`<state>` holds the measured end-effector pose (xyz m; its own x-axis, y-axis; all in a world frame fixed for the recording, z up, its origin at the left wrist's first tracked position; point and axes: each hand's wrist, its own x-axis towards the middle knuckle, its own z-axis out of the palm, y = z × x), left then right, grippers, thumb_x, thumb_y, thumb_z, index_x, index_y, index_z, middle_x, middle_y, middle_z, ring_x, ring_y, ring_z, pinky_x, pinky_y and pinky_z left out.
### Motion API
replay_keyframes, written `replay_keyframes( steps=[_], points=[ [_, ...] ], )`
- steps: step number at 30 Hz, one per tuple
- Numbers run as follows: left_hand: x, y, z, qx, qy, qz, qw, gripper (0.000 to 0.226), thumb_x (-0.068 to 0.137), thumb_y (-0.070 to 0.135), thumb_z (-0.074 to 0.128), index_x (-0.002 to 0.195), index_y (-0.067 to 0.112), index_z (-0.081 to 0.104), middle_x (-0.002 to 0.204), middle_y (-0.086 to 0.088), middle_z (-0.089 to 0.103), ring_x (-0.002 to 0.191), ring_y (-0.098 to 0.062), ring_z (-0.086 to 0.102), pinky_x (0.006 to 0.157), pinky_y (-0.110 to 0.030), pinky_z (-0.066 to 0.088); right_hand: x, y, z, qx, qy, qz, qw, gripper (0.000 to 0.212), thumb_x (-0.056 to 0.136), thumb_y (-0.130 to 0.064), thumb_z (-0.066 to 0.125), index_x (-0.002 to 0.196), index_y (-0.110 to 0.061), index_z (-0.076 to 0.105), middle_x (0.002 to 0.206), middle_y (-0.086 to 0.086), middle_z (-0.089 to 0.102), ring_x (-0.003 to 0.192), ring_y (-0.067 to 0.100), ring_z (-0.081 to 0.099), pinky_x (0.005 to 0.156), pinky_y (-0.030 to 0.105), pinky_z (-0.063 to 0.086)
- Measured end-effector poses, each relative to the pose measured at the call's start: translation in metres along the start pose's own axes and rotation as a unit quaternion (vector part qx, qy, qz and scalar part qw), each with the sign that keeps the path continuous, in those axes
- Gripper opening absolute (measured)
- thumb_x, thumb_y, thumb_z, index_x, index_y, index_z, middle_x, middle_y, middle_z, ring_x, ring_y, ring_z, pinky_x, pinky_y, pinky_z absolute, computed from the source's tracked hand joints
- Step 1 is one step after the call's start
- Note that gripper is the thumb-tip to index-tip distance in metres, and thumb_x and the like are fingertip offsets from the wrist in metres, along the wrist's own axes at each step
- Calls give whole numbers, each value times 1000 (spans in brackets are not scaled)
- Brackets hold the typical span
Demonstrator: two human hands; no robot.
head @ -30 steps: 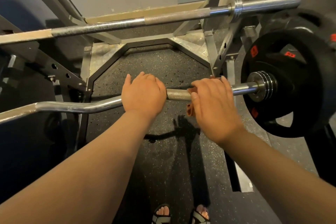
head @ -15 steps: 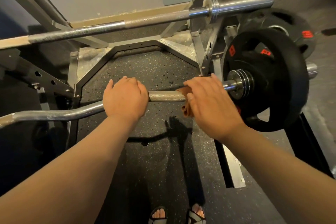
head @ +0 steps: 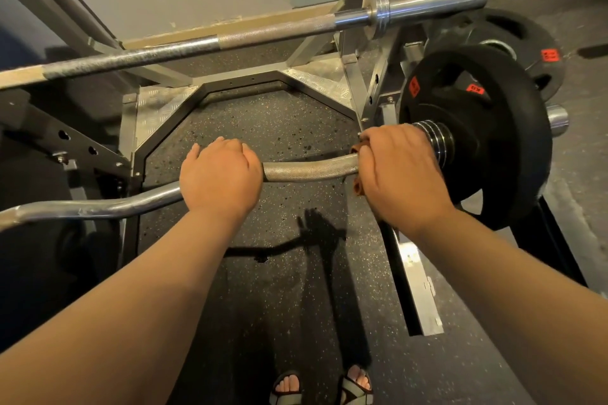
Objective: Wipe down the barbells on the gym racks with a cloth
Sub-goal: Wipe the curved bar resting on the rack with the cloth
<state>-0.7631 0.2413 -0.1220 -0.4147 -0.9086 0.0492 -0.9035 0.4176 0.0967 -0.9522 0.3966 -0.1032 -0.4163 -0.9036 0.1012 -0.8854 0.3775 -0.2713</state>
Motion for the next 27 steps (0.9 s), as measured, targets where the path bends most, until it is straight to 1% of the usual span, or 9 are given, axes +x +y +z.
replay_keyframes(
  steps=[1, 3, 5, 7, 9, 15, 19, 21, 27],
  points=[
    [0, 0, 0, 2, 0, 1, 1000, 42, 103, 30, 29, 84, 16, 64, 83, 1, 59, 93, -26, 63, 114, -47, 35, 2, -1, 2, -8, 10, -3, 1000, 24, 107, -21, 40, 106, -11, 62, 101, 5, 61, 102, 27, 56, 105, 46, 41],
    [0, 0, 0, 2, -1, 2, 1000, 42, 103, 30, 29, 86, 15, 65, 87, -2, 64, 95, -26, 63, 114, -47, 35, -6, -2, 9, 22, 23, 27, 999, 30, 109, -25, 37, 121, -10, 59, 119, 7, 60, 122, 27, 52, 120, 47, 30],
    [-1, 0, 0, 1, -1, 2, 1000, 42, 103, 30, 30, 88, 15, 66, 91, -3, 67, 95, -26, 62, 114, -46, 35, -25, -5, 20, 71, 43, 57, 995, 43, 110, -31, 31, 145, -11, 45, 147, 7, 46, 148, 24, 30, 129, 42, 3],
    [-2, 1, -1, 2, 0, 2, 1000, 41, 103, 30, 31, 90, 14, 67, 92, -3, 67, 95, -26, 62, 114, -46, 34, -40, -6, 30, 82, 60, 53, 993, 51, 109, -33, 31, 155, -10, 34, 159, 9, 34, 156, 24, 14, 129, 41, -6],
    [-2, 1, -1, 2, 3, 0, 1000, 41, 103, 30, 31, 90, 14, 67, 92, -4, 67, 94, -26, 62, 114, -45, 34, -39, -1, 29, 81, 51, 39, 995, 52, 109, -36, 30, 153, -10, 35, 157, 9, 36, 155, 25, 15, 129, 40, -5],
    [0, -1, 1, 8, 2, 0, 1000, 43, 103, 30, 29, 88, 14, 67, 91, -4, 67, 93, -27, 63, 114, -46, 35, -2, 6, 14, 38, 24, 20, 999, 49, 108, -40, 22, 132, -13, 55, 130, 5, 58, 131, 21, 44, 127, 40, 15],
    [-1, 0, 1, 5, 5, 2, 1000, 43, 103, 30, 30, 90, 14, 67, 92, -4, 67, 93, -27, 63, 115, -46, 34, -21, 1, 22, 88, 49, 42, 994, 47, 110, -35, 29, 147, -11, 44, 148, 6, 47, 149, 23, 28, 129, 41, 2],
    [0, -1, 2, 7, 9, 3, 1000, 42, 103, 30, 30, 88, 14, 66, 90, -4, 67, 91, -27, 62, 115, -47, 34, -34, -1, 27, 95, 68, 34, 993, 49, 109, -33, 33, 152, -8, 38, 153, 9, 41, 152, 26, 22, 129, 44, 3],
    [0, -2, 5, 19, 3, -8, 1000, 44, 103, 32, 28, 86, 16, 65, 88, -3, 67, 90, -27, 64, 114, -47, 36, -9, 6, 17, 21, 21, 16, 999, 51, 109, -41, 24, 139, -9, 51, 131, 7, 55, 131, 25, 42, 126, 44, 17]
  ],
)
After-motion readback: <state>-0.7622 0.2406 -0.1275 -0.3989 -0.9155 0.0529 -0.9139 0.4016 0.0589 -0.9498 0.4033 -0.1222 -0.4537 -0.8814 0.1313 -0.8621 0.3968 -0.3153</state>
